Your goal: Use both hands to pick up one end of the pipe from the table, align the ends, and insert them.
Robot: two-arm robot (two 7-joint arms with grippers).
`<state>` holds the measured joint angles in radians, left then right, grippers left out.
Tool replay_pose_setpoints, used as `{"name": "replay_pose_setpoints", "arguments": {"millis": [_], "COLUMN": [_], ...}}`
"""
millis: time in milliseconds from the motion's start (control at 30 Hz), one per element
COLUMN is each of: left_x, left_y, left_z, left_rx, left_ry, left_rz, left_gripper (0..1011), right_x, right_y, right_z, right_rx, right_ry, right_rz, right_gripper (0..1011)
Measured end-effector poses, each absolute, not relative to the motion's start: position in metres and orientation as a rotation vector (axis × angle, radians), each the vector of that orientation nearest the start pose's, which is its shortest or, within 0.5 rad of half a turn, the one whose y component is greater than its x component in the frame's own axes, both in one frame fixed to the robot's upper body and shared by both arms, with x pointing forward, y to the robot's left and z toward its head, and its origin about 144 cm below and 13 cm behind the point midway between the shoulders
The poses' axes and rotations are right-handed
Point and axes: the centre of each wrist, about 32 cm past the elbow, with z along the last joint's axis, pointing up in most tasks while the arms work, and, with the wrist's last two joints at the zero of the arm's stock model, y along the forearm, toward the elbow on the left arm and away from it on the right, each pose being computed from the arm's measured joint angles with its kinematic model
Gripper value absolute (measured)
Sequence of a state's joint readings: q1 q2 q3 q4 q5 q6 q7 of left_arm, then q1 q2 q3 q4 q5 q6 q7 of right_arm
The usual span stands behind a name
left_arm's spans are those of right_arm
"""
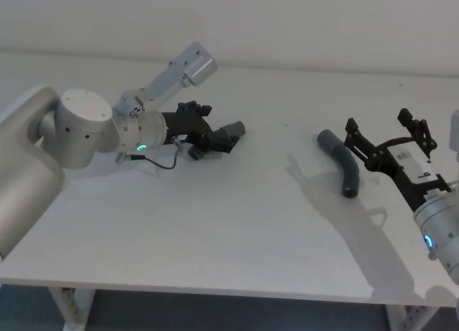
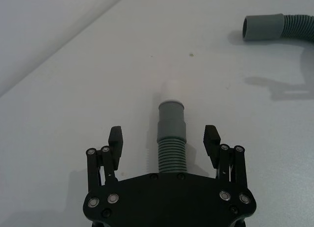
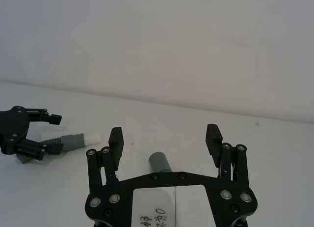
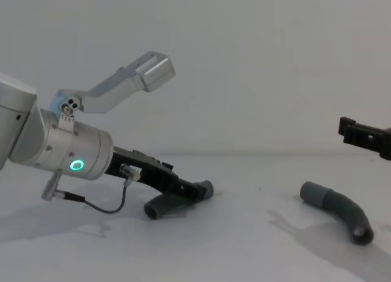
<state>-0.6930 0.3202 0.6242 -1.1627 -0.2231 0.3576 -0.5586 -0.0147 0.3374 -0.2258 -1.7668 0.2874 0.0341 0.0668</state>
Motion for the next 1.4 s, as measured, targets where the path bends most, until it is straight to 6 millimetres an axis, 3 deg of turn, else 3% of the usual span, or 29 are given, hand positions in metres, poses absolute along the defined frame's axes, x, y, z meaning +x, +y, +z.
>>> {"name": "replay_pose_setpoints", "arguments": {"millis": [1400], "left_x": [0.627], "left_y": [0.185], "left_z": [1.243], "left_rx": [0.524], "left_ry": [0.061], "left_rz": [0.619], "left_gripper": [1000], "right_x": [0.443], "right_y": [-0.237], "right_z": [1.189], "right_rx": [0.026], "right_ry": [-0.075], "right_rz": [-1.23], "right_gripper": [1002]}}
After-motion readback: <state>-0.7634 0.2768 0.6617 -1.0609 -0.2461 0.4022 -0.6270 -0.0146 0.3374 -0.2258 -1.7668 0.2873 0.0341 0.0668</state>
